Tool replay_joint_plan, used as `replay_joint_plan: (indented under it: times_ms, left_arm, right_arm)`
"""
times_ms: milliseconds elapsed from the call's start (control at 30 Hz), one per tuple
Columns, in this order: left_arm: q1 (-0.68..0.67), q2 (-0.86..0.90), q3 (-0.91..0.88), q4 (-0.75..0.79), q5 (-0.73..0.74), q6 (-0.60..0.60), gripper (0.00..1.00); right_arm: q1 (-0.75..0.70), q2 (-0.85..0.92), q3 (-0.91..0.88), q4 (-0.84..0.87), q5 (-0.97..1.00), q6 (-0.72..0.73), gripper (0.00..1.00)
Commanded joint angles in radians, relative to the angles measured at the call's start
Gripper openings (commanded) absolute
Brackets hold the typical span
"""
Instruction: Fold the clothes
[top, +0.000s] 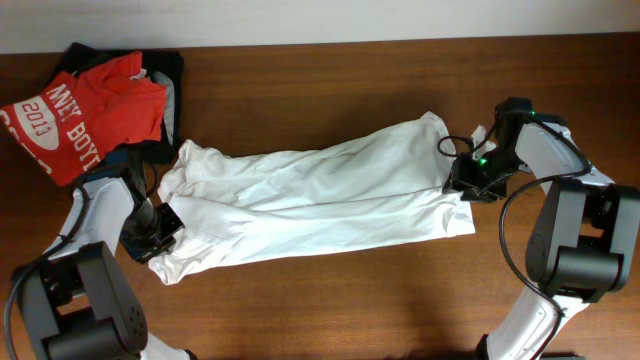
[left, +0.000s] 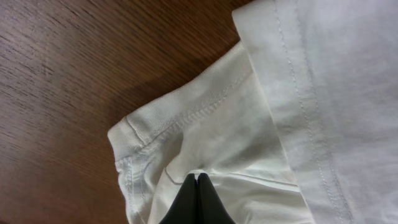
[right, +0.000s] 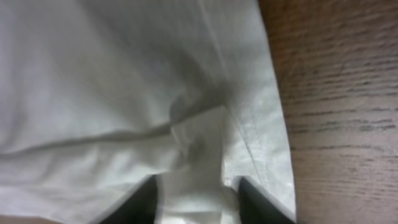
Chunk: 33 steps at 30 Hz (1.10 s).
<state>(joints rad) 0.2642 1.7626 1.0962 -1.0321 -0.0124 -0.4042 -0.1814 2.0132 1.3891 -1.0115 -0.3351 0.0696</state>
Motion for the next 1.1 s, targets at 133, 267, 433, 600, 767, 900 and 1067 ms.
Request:
replay_joint_plan:
  times_ms: [133, 267, 433, 600, 767, 900, 1067]
  left_arm:
    - [0.003, 0.011, 0.011, -0.001, -0.011, 0.017, 0.01]
    - [0.003, 0.011, 0.011, 0.006, -0.011, 0.017, 0.01]
    - [0.003, 0.011, 0.011, 0.009, -0.011, 0.017, 0.01]
    - [0.002, -0.003, 0.033, -0.014, -0.01, 0.016, 0.0]
    - [0.002, -0.041, 0.039, -0.017, -0.01, 0.017, 0.0]
    - [0.003, -0.041, 0.039, -0.021, -0.01, 0.017, 0.0]
    - [0.003, -0.041, 0.039, -0.025, -0.011, 0.017, 0.0]
  right_arm:
    - [0.006, 0.004, -0.007, 0.089, -0.01, 0.021, 0.04]
    - [0.006, 0.004, -0.007, 0.196, -0.014, 0.075, 0.04]
    - [0.005, 0.003, 0.076, 0.149, -0.013, 0.081, 0.71]
    - [0.006, 0.003, 0.346, -0.175, -0.013, 0.053, 0.98]
    - [0.084, 0.004, 0.324, -0.43, 0.019, -0.014, 0.22]
    - [0.148, 0.004, 0.154, -0.29, 0.063, 0.002, 0.04]
    - [0.143, 0.004, -0.054, -0.096, 0.192, 0.108, 0.04]
